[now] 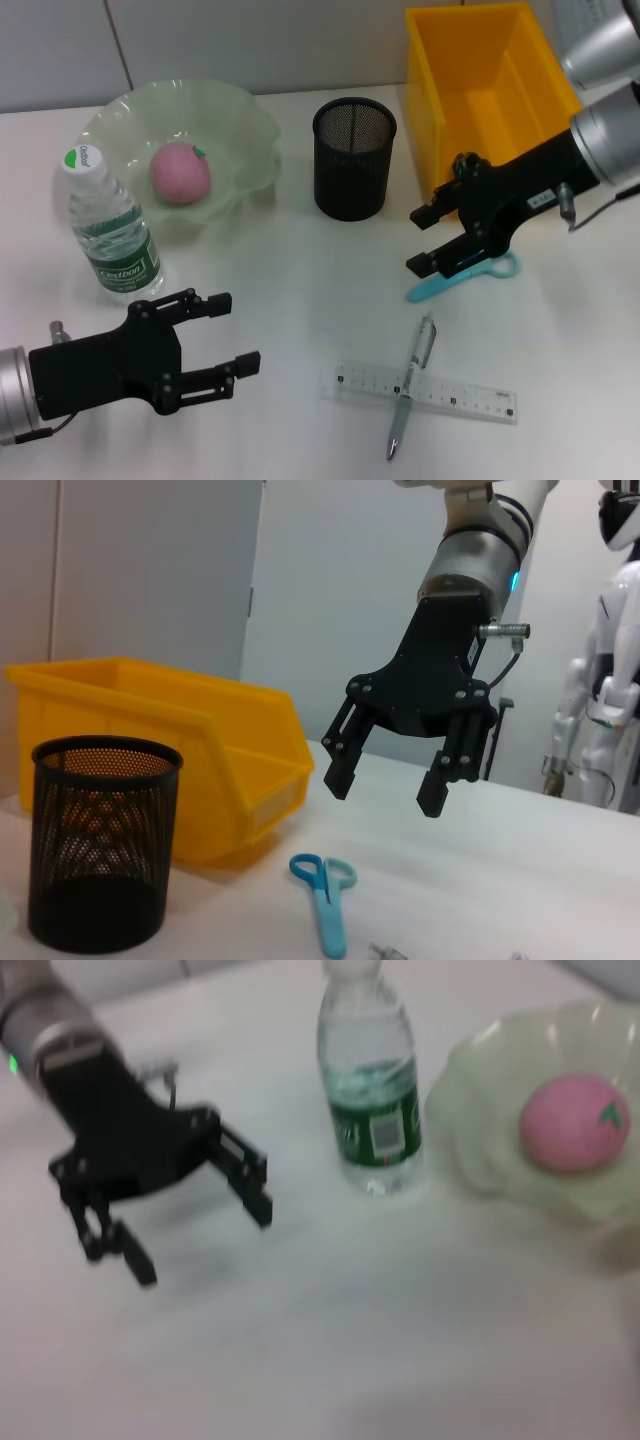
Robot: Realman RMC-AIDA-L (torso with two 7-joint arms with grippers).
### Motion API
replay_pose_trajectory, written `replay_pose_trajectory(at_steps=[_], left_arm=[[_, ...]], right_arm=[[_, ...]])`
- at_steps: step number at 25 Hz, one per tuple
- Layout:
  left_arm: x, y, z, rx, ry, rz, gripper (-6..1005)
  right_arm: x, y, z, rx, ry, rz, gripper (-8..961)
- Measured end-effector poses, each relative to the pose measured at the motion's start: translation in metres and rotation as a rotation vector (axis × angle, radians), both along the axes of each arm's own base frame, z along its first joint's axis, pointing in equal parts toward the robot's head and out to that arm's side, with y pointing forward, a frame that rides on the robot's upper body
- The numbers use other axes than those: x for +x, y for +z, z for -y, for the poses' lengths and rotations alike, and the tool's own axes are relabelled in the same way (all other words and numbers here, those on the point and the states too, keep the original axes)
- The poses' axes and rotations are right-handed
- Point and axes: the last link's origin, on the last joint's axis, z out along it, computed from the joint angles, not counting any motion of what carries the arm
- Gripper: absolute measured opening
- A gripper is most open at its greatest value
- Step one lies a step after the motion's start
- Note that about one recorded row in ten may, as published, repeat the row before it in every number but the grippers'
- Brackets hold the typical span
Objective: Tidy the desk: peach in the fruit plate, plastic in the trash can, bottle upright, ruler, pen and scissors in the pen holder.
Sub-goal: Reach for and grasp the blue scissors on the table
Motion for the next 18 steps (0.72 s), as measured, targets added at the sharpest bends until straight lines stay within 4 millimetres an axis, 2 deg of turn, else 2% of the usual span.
replay_pose_trajectory(at_steps=[8,14,18], left_arm=[[-0.005,0.005,0.001,0.041,0.03,0.02,785],[-0.004,0.011,0.002,0.08,0.048,0.074,785],[-0.004,0.012,0.002,0.087,0.056,0.084,785]], right_arm=[[-0.023,-0.007,-0.009,-0.104,0.174,0.29,701],[-0.033,-0.013,-0.013,-0.138,0.297,0.396,697],[-0.031,-0.021,-0.013,-0.154,0.347,0.445,695]])
